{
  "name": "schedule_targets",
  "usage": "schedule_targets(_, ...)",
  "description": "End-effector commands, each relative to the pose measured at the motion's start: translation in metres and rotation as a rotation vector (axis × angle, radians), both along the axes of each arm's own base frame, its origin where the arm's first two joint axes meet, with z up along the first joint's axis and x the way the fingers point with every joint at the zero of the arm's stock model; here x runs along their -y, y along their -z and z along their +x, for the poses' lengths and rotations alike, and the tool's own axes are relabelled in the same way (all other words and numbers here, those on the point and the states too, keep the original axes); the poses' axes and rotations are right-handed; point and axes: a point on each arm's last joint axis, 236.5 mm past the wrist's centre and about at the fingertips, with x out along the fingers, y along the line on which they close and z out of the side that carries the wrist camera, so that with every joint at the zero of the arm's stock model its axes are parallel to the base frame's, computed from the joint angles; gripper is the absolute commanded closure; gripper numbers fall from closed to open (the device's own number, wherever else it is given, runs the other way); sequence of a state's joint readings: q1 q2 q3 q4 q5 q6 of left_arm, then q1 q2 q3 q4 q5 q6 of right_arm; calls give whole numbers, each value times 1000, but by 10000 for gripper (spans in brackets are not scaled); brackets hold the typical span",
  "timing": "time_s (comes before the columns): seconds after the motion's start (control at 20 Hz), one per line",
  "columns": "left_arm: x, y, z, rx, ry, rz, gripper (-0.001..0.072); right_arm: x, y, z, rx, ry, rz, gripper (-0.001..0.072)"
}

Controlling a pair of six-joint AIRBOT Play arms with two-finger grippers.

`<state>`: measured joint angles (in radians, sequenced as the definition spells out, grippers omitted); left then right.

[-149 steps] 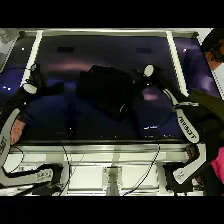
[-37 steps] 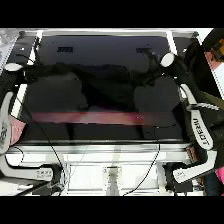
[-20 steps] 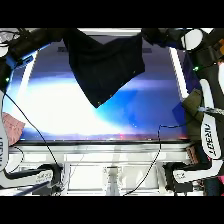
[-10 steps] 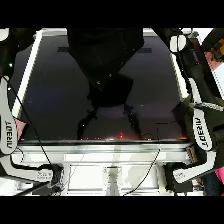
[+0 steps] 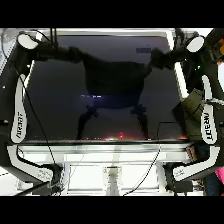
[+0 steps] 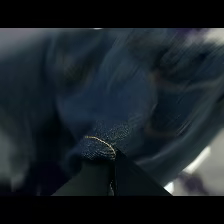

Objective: Fold the clothes and pants, and hang the long-sleeved shirts on hangers.

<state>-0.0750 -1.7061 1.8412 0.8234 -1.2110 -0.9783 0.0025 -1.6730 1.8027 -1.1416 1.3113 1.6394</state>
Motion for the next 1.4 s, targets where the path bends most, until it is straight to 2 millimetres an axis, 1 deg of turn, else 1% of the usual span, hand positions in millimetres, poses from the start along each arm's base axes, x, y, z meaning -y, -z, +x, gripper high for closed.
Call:
schedule_targets(0.0,-5,79,-56,-286,59,161,703,29,57,-82,-344,-122,-123,683)
schedule_targets(0.1,4,112,-81,-369,90,190,703,29,82,-103,-435,-129,-122,682)
schedule_targets(0.25,16,152,-116,-469,118,210,703,29,119,-127,-525,-123,-117,682)
schedule_targets(0.3,19,163,-128,-500,130,218,702,26,130,-133,-539,-123,-117,682)
schedule_targets(0.35,24,172,-137,-519,140,226,702,22,138,-134,-537,-122,-120,682)
schedule_targets(0.4,29,178,-141,-519,144,231,702,17,143,-130,-515,-114,-123,680)
schedule_targets(0.45,35,179,-139,-502,144,231,700,13,143,-120,-479,-89,-123,680)
schedule_targets(0.5,41,175,-135,-484,130,215,698,10,141,-110,-446,-62,-116,658)
schedule_targets(0.55,45,169,-132,-472,115,194,695,10,138,-101,-420,-42,-114,539)
schedule_targets(0.6,44,163,-128,-448,106,193,660,11,132,-94,-395,-39,-117,371)
schedule_targets(0.65,36,157,-125,-426,94,210,593,12,125,-88,-375,-39,-120,328)
schedule_targets(0.7,25,154,-121,-409,73,240,516,12,118,-82,-355,-37,-121,328)
schedule_targets(0.75,8,152,-117,-392,43,288,441,12,110,-78,-342,-39,-120,328)
schedule_targets(0.8,-11,151,-112,-375,3,343,343,11,102,-72,-320,-40,-119,328)
schedule_targets(0.85,-31,150,-105,-354,-37,398,339,10,94,-67,-303,-42,-118,328)
schedule_targets(0.95,-72,145,-95,-321,-115,498,339,10,76,-58,-263,-46,-117,328)
schedule_targets(1.0,-88,142,-91,-317,-164,521,339,10,69,-53,-243,-47,-117,328)
schedule_targets(1.05,-98,139,-89,-322,-202,517,339,9,62,-49,-222,-46,-115,328)
schedule_targets(1.15,-108,136,-86,-341,-260,491,346,9,53,-43,-194,-46,-114,329)
schedule_targets(1.2,-109,136,-86,-352,-276,479,394,9,50,-40,-182,-47,-115,330)
schedule_targets(1.25,-107,136,-88,-360,-274,469,514,8,48,-38,-174,-45,-113,347)
schedule_targets(1.3,-101,135,-89,-365,-268,449,699,8,47,-37,-167,-44,-113,560)
schedule_targets(1.35,-91,133,-88,-369,-262,408,698,8,47,-34,-154,-45,-112,684)
